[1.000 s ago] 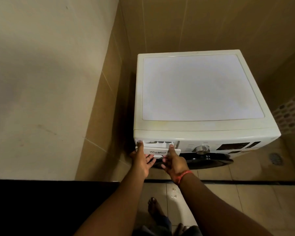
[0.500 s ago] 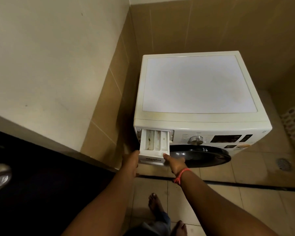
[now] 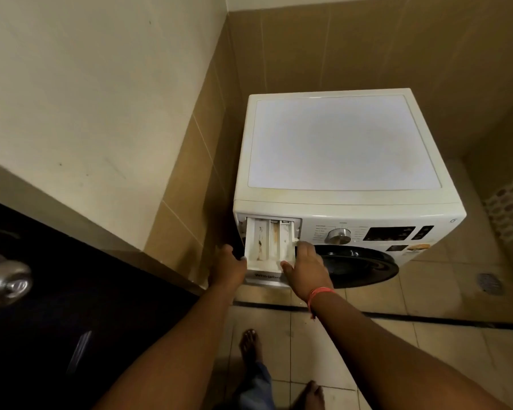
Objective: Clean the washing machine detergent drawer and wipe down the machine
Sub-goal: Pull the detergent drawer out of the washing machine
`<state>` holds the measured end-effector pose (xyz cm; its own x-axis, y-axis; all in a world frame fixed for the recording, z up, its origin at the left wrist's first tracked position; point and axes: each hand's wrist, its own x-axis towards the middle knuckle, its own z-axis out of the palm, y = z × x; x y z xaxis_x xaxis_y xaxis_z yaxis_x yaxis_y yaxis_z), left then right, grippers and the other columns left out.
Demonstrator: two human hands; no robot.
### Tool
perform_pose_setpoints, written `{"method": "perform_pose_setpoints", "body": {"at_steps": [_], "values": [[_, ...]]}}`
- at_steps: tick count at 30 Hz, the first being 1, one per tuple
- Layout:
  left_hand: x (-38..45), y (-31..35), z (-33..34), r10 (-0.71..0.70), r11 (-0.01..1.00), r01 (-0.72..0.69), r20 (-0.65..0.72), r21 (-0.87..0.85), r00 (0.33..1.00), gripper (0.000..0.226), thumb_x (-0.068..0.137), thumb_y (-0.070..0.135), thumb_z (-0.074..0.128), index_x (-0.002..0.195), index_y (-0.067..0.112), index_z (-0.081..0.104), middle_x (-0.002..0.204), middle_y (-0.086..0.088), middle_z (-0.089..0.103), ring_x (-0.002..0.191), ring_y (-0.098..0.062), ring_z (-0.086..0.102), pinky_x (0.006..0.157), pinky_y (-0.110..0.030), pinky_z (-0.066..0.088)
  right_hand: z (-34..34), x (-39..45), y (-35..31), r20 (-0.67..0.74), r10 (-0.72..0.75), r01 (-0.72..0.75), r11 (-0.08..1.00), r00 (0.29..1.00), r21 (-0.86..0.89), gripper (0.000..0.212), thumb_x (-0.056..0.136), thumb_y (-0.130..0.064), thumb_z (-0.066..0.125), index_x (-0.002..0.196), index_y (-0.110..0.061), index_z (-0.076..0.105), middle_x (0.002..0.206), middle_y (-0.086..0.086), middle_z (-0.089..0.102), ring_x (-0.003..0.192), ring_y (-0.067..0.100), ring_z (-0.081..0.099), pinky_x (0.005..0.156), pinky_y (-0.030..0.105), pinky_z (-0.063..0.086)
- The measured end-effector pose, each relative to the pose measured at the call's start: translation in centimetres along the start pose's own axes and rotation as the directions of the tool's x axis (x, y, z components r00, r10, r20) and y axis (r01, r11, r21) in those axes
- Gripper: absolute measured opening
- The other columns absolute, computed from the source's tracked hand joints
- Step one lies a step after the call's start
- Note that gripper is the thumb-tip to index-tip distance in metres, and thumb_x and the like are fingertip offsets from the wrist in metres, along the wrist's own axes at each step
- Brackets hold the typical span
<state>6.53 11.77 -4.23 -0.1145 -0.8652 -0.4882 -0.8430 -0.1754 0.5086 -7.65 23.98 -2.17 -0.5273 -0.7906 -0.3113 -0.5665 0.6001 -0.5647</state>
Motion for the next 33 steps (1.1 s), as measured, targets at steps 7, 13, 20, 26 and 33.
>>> {"method": "perform_pose_setpoints", "body": {"at_steps": [7, 13, 20, 26, 33], "values": [[3.4, 1.9, -0.7, 0.077, 0.996, -0.084, 0.209, 0.025, 0.975, 0.053, 0.096, 0.023, 0.057, 0.145, 0.015, 0.037, 0.138, -0.012, 0.051, 0.12, -0.03, 0.054, 0.096, -0.037, 0.048, 0.4, 5.4, -2.5, 0.248, -0.049, 0.107, 0.968, 0.967, -0.226, 0.067, 0.097, -0.05, 0.043, 0.151, -0.02, 0.017, 0.164, 0.002, 0.001, 0.136, 0.037, 0.039, 0.107, 0.05, 0.04], [5.9, 2.5, -0.2, 0.078, 0.997, -0.077, 0.367, -0.018, 0.927, 0.054, 0.096, 0.02, 0.057, 0.146, 0.015, 0.037, 0.136, -0.011, 0.055, 0.115, -0.029, 0.058, 0.094, -0.037, 0.051, 1.8, 9.2, -3.2, 0.285, 0.018, 0.06, 0.963, 0.958, -0.263, 0.074, 0.095, -0.051, 0.046, 0.15, -0.025, 0.005, 0.158, 0.011, 0.008, 0.134, 0.041, 0.04, 0.104, 0.052, 0.043], [7.7, 1.9, 0.3, 0.067, 0.998, -0.064, 0.451, -0.022, 0.89, 0.057, 0.097, 0.02, 0.054, 0.15, 0.019, 0.033, 0.136, -0.01, 0.055, 0.108, -0.024, 0.06, 0.079, -0.03, 0.054, 2.1, 9.7, -3.6, 0.269, 0.044, 0.048, 0.943, 0.962, -0.328, 0.079, 0.092, -0.047, 0.055, 0.152, -0.015, 0.015, 0.157, 0.013, 0.01, 0.129, 0.038, 0.047, 0.103, 0.046, 0.043], [7.5, 2.0, 0.5, 0.081, 0.996, -0.048, 0.478, -0.08, 0.874, 0.055, 0.099, 0.009, 0.046, 0.15, 0.025, 0.031, 0.135, -0.007, 0.055, 0.104, -0.021, 0.058, 0.064, -0.022, 0.048, 2.1, 10.2, -3.5, 0.277, 0.051, 0.06, 0.924, 0.959, -0.377, 0.08, 0.088, -0.046, 0.057, 0.151, -0.016, 0.016, 0.158, 0.012, 0.006, 0.121, 0.039, 0.054, 0.096, 0.047, 0.049], [6.2, 0.6, -0.1, 0.113, 0.99, -0.055, 0.485, -0.132, 0.867, 0.059, 0.098, 0.005, 0.049, 0.151, 0.024, 0.031, 0.138, -0.002, 0.055, 0.11, -0.018, 0.058, 0.067, -0.019, 0.044, 2.9, 7.7, -3.0, 0.263, 0.05, 0.057, 0.923, 0.964, -0.382, 0.079, 0.092, -0.054, 0.048, 0.153, -0.023, 0.008, 0.162, 0.003, -0.017, 0.12, 0.041, 0.054, 0.092, 0.046, 0.05]]}}
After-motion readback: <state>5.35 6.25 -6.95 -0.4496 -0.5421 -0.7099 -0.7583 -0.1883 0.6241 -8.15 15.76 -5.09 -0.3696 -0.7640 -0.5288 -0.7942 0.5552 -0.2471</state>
